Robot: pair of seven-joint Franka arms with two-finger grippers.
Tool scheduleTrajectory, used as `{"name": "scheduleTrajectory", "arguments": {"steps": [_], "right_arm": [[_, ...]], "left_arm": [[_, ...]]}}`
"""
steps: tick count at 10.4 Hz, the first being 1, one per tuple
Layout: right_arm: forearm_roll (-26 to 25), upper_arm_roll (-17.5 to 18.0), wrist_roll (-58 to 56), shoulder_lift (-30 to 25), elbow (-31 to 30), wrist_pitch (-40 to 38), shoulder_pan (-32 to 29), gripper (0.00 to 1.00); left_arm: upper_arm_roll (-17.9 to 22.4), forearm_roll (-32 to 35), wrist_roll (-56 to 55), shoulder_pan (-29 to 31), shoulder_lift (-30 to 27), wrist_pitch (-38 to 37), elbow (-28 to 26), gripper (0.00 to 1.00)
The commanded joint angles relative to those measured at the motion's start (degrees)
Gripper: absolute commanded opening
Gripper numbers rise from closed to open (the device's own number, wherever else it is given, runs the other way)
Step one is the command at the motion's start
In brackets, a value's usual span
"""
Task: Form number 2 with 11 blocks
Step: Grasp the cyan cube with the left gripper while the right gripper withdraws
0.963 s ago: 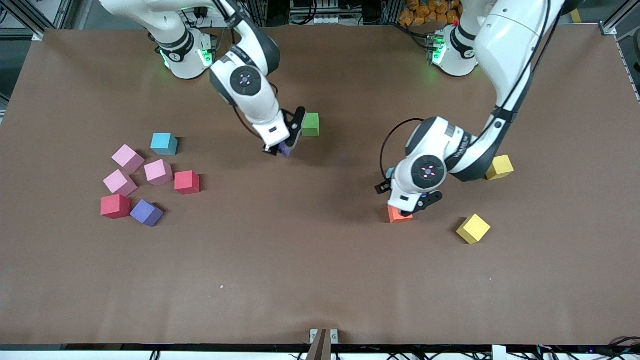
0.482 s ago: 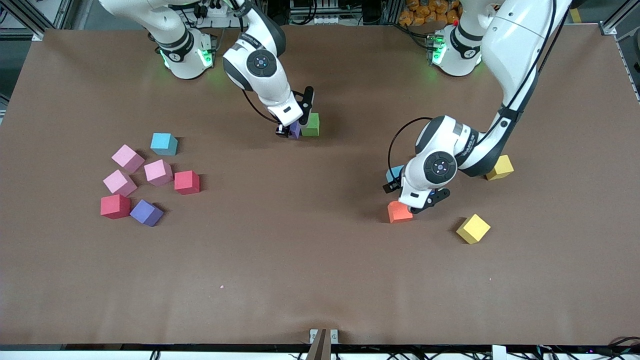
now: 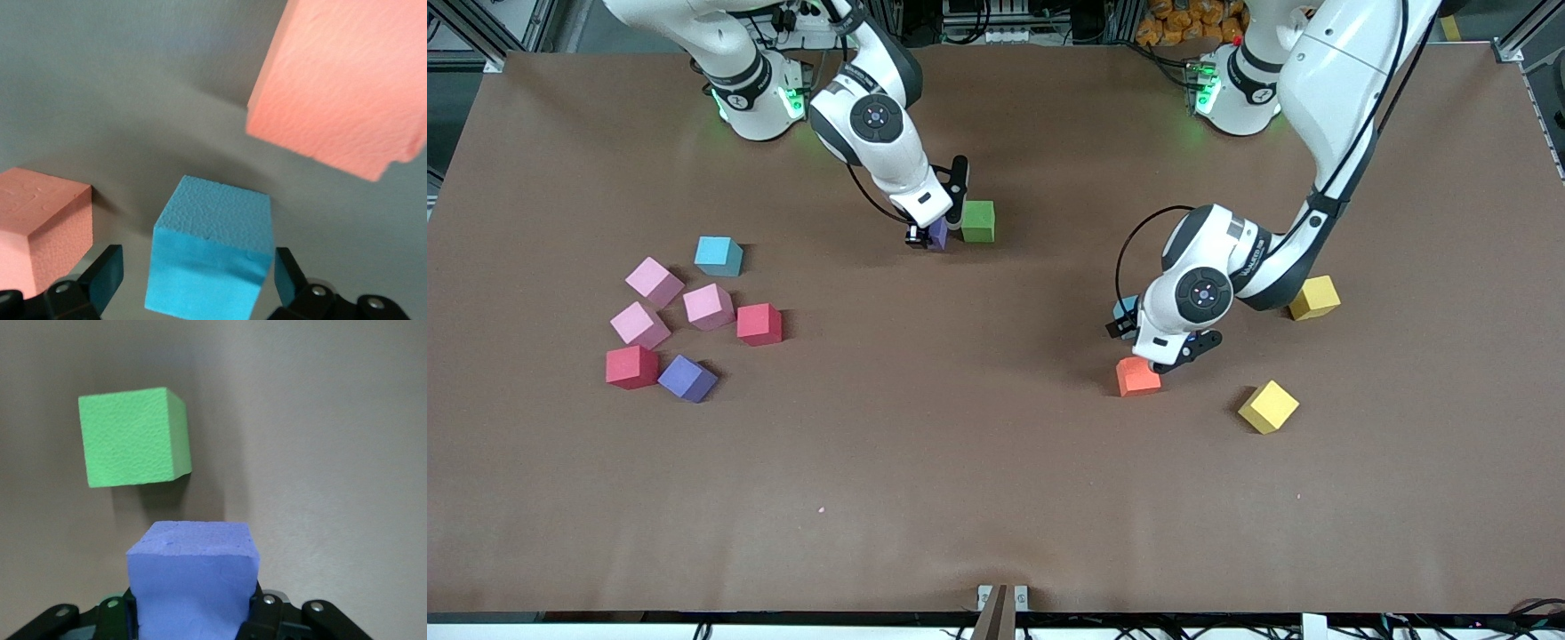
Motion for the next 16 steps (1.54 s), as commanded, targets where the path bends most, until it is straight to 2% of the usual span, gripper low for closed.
{"name": "scheduleTrajectory", "arguments": {"steps": [1,2,4,5,8,10,16], "right_arm": [[-0.6,0.4,-0.4,-0.3,-1.8,2.6,0.9,0.46],[-0.7,0.4,-0.5,0.8,-1.9,3.8,1.7,0.46],[-2.2,0.4,-0.4,3.9,-1.7,7.1,2.4,0.46],[-2.3,0.4,-0.3,4.1,-1.7,7.3,3.1,0.46],[-2.4,0.4,0.0,5.5,-1.5,7.5,3.6,0.46],[-2.4,0.3,0.1,6.3,-1.4,7.7,3.7,0.46],[-2.4,-0.3,0.1,8.2,0.0,9.0,3.9,0.46]], "left_arm": [[-0.6,1.0,-0.7,0.0,1.4,1.6,-0.6,1.0],[-0.6,1.0,-0.7,-0.4,1.6,2.3,-0.6,1.0],[-0.5,1.0,-1.0,-0.6,1.3,2.7,-0.6,0.39],[-0.5,1.0,-1.1,-0.6,1.0,2.6,-0.6,0.36],[-0.6,1.0,-8.7,-0.3,-1.1,2.3,-0.5,0.36],[-0.7,0.2,-16.4,0.2,-4.7,1.2,-0.5,0.36],[-1.5,-5.6,-41.9,2.7,-10.0,0.8,-1.2,0.36]]}}
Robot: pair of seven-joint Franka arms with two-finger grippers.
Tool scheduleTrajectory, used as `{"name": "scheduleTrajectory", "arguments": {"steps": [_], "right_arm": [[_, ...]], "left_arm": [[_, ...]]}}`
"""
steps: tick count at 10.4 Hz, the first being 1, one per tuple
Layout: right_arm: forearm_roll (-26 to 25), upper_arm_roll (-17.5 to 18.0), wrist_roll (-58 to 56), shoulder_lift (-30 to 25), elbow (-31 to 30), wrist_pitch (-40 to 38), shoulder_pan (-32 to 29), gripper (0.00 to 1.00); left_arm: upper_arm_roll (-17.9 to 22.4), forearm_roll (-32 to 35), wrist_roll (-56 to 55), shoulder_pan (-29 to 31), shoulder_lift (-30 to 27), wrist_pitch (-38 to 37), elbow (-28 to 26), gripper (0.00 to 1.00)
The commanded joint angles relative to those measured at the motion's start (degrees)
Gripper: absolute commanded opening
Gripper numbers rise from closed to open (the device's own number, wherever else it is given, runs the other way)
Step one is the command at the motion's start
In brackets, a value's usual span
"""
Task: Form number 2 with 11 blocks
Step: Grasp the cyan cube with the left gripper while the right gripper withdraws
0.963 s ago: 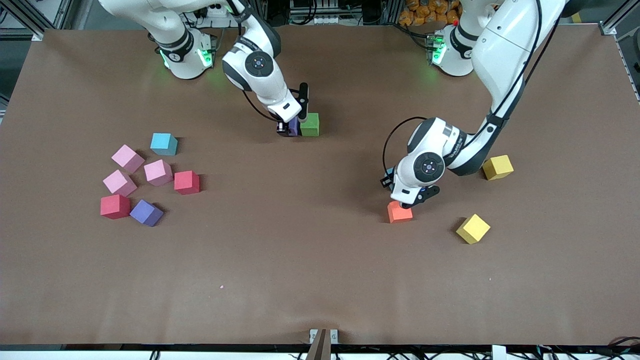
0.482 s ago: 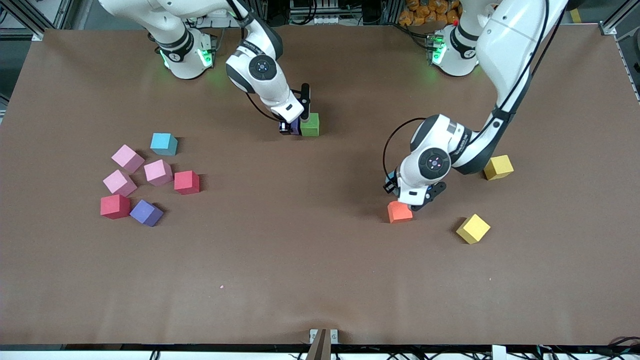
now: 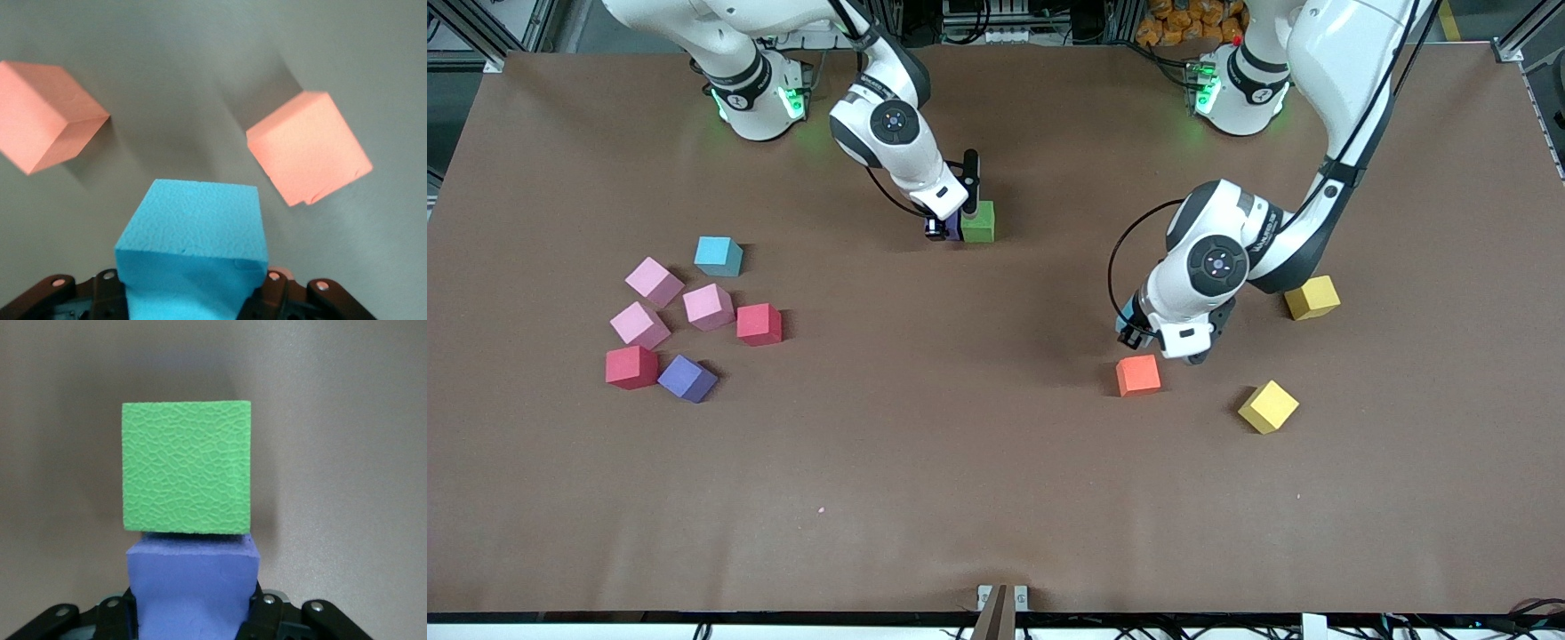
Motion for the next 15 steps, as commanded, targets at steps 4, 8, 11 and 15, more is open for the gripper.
{"name": "scheduleTrajectory", "arguments": {"steps": [4,8,11,15], "right_arm": [[-0.5,-0.6,0.3,1.7,1.1,0.7,0.7,0.71],[-0.2,-1.8,1.0,-2.0,1.1,-1.1,0.3,1.0],[0.4,-1.5,0.9,-10.0,1.1,-13.5,-5.5,1.0],[0.4,-1.7,-1.7,-13.7,0.9,-17.6,-14.3,1.0]], "left_arm": [[-0.7,-10.7,-9.1,2.8,-8.6,0.5,-9.8,0.41],[-3.2,-15.5,-10.1,2.2,-7.9,6.1,-13.1,0.41],[-4.7,-17.5,-15.4,1.8,-6.4,11.5,-15.5,0.41],[-4.9,-17.5,-25.3,-5.6,-5.3,17.8,-17.0,0.41]]}}
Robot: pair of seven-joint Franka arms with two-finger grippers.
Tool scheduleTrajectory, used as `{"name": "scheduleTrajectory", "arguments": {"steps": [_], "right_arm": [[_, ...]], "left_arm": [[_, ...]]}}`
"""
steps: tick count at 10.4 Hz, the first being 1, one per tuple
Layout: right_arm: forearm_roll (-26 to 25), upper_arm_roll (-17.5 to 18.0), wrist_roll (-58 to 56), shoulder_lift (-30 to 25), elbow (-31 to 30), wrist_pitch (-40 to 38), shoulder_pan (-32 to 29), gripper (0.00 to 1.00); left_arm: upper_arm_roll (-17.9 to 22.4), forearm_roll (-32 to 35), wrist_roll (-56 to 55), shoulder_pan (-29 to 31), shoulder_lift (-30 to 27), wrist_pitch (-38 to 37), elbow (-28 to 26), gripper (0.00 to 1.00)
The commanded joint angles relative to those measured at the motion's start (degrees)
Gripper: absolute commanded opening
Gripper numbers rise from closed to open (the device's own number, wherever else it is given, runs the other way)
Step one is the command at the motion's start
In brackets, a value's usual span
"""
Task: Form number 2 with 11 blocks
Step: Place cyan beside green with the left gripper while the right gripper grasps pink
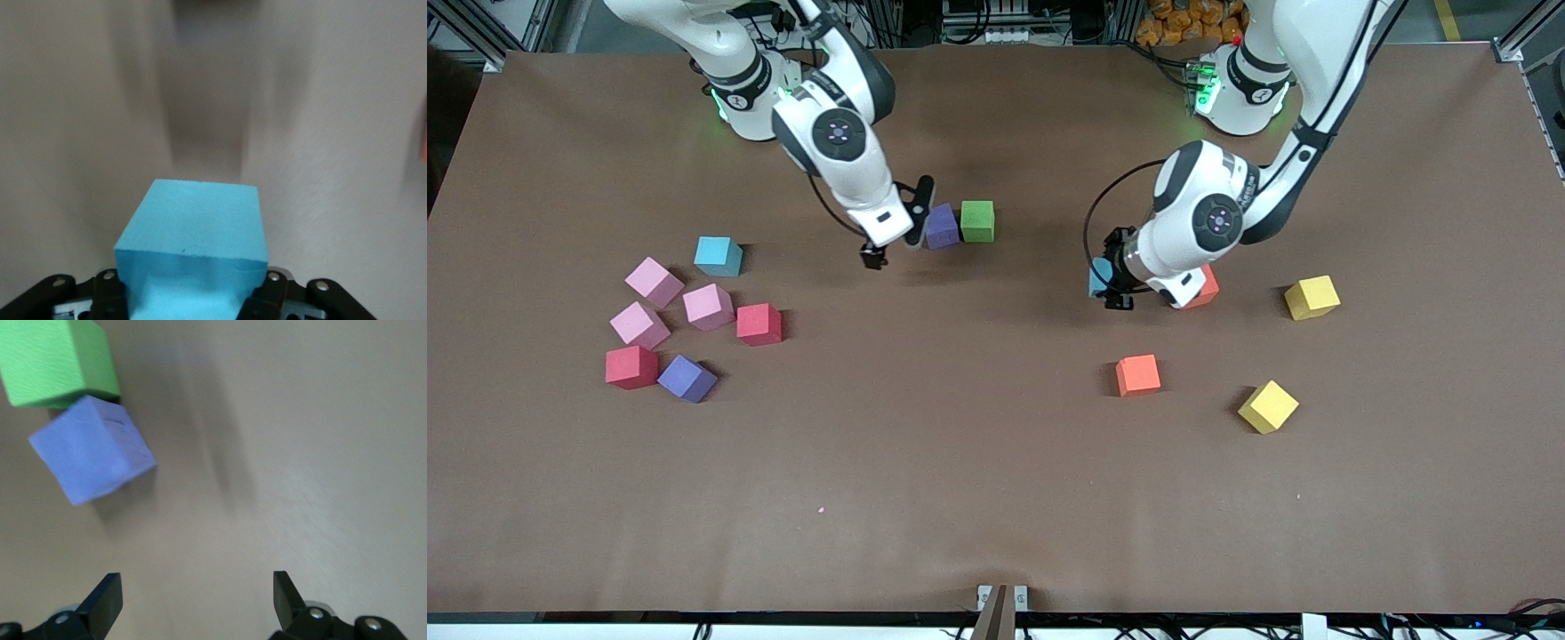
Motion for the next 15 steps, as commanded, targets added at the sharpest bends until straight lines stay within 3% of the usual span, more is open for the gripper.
{"name": "scheduleTrajectory", "arguments": {"steps": [1,4,6,8,10,15], "right_arm": [[0.4,0.4,-4.6,-2.3,-1.0,0.0,-6.7,1.0],[0.3,-0.4,-5.7,-3.5,-0.1,0.7,-16.7,1.0],[-0.6,-3.7,-9.7,-2.5,2.2,0.4,-18.0,1.0],[-0.6,-8.2,-25.1,0.1,3.0,3.0,-19.2,1.0],[0.2,-13.6,-38.3,5.0,2.9,10.4,-18.8,1.0],[0.1,-13.8,-44.8,8.9,3.0,11.1,-16.5,1.0]], "left_arm": [[0.0,-1.6,-6.6,-6.3,-0.2,5.7,-2.5,0.41],[0.0,-1.5,-13.8,-13.5,0.0,11.8,-5.9,0.41],[0.0,-1.5,-19.1,-17.3,0.2,15.4,-7.6,0.41],[0.2,-1.5,-20.9,-20.2,1.9,17.8,-7.6,0.41],[0.3,-1.3,-21.8,-22.7,3.7,20.3,-7.1,0.41],[0.8,-0.7,-21.7,-23.4,7.9,21.1,-4.1,0.41]]}}
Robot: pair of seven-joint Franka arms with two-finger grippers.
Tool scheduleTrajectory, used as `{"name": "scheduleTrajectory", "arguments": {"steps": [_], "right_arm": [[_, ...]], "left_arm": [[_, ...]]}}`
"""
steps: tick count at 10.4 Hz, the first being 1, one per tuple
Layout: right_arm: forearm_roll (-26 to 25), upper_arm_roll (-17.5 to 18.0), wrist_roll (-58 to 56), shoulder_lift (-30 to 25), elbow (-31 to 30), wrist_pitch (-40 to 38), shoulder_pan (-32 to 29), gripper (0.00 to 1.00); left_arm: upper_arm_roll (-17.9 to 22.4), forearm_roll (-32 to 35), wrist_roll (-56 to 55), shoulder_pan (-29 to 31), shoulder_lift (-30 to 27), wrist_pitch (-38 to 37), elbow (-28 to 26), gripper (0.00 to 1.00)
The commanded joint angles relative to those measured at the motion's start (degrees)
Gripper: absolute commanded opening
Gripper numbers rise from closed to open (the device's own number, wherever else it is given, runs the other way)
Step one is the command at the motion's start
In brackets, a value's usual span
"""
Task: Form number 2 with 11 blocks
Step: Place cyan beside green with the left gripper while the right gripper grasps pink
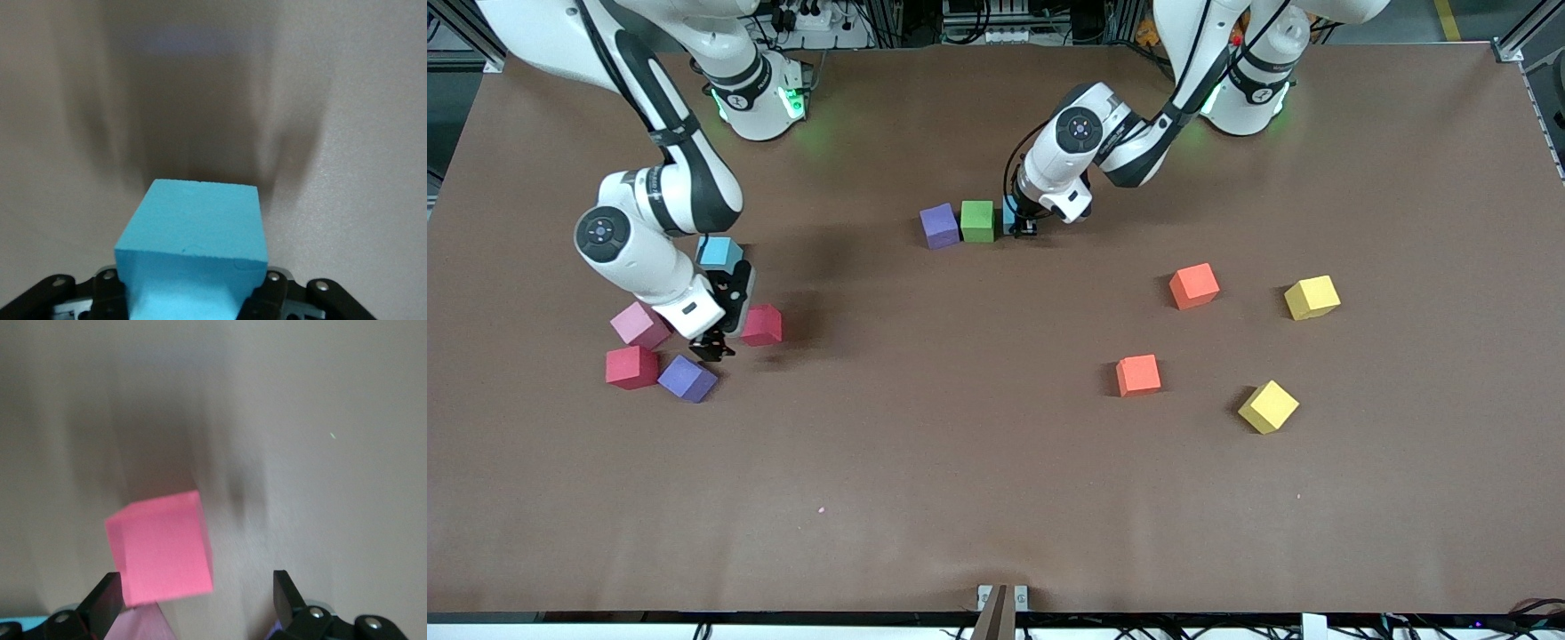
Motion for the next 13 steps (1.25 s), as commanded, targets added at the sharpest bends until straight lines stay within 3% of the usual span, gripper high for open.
{"name": "scheduleTrajectory", "arguments": {"steps": [1,3,6,7,8,9,10,11,13], "right_arm": [[0.3,0.3,-1.6,2.1,0.7,0.2,1.3,1.0],[-0.1,0.2,-2.3,3.1,0.2,0.3,1.5,1.0],[-0.1,0.1,-3.4,3.2,-0.7,0.8,1.5,1.0],[-0.2,0.0,-3.6,4.1,-1.3,2.9,1.2,1.0],[-0.2,-0.1,-4.2,5.3,-1.3,4.1,0.9,1.0],[-0.2,-0.4,-4.7,5.5,-1.3,5.1,0.5,1.0],[-0.2,-0.6,-4.7,5.4,-1.3,5.0,0.5,0.78],[-0.2,-0.7,-4.7,4.8,-1.2,5.0,0.4,0.44],[0.0,-0.6,-4.1,2.5,-1.1,4.1,-1.1,0.17]], "left_arm": [[0.5,-0.7,-0.2,-1.1,1.4,0.6,1.7,0.41],[0.5,-0.6,-0.1,-2.1,3.0,0.5,3.5,0.41],[5.0,-0.5,-0.2,-6.6,3.1,0.6,4.1,0.43],[5.4,-0.5,-0.1,-6.7,3.0,0.5,4.2,0.93],[5.5,-0.1,0.2,-6.7,2.6,0.4,4.1,1.0],[5.5,0.3,0.2,-6.3,1.8,0.0,3.9,1.0],[5.5,0.3,0.2,-5.8,0.2,-2.1,3.6,1.0],[5.5,0.3,0.2,-5.6,-1.6,-5.0,3.6,1.0],[5.5,0.3,0.2,-5.4,-5.3,-10.5,3.6,1.0]]}}
